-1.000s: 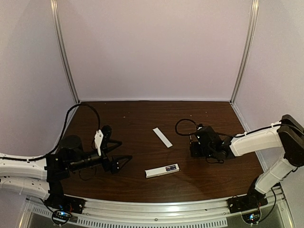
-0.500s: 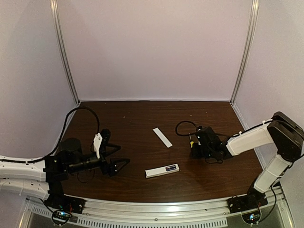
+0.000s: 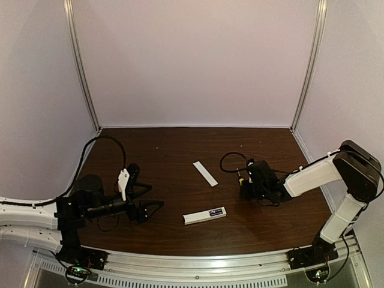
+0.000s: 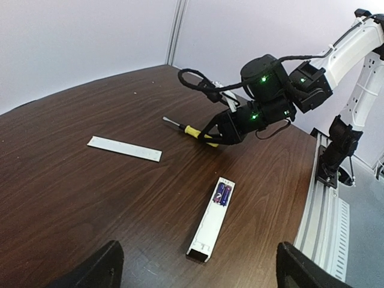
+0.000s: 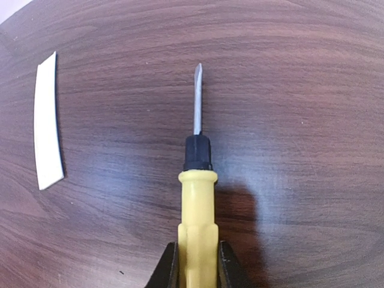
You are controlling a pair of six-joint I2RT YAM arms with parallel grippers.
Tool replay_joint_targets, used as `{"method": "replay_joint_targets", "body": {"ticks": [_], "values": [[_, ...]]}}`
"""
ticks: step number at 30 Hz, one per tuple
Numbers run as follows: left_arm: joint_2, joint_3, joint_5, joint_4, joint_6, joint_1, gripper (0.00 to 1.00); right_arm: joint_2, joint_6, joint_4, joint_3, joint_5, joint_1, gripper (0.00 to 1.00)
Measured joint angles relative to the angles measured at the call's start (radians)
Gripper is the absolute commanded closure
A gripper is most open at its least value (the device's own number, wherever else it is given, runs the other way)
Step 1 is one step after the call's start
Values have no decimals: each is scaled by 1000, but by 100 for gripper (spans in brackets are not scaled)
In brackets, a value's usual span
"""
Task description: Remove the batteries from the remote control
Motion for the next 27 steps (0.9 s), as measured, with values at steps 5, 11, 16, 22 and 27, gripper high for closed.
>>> {"method": "replay_joint_targets", "body": {"ticks": [5, 11, 16, 22, 27], "values": [[-4, 0, -5, -18, 5, 0, 10, -2, -3, 8, -4, -16, -2, 96], [-19, 0, -50, -40, 19, 0, 11, -38, -6, 20, -39, -79, -2, 100], [-16, 0, -87, -42, 30, 0, 12, -99, -5, 10, -79, -122, 3, 100], [10, 0, -118, -34, 46, 0, 13, -226, -3, -14, -99, -157, 46, 100], [32, 1, -114, -24, 60, 0, 13, -353, -6, -49, -99, -171, 117, 100]]}}
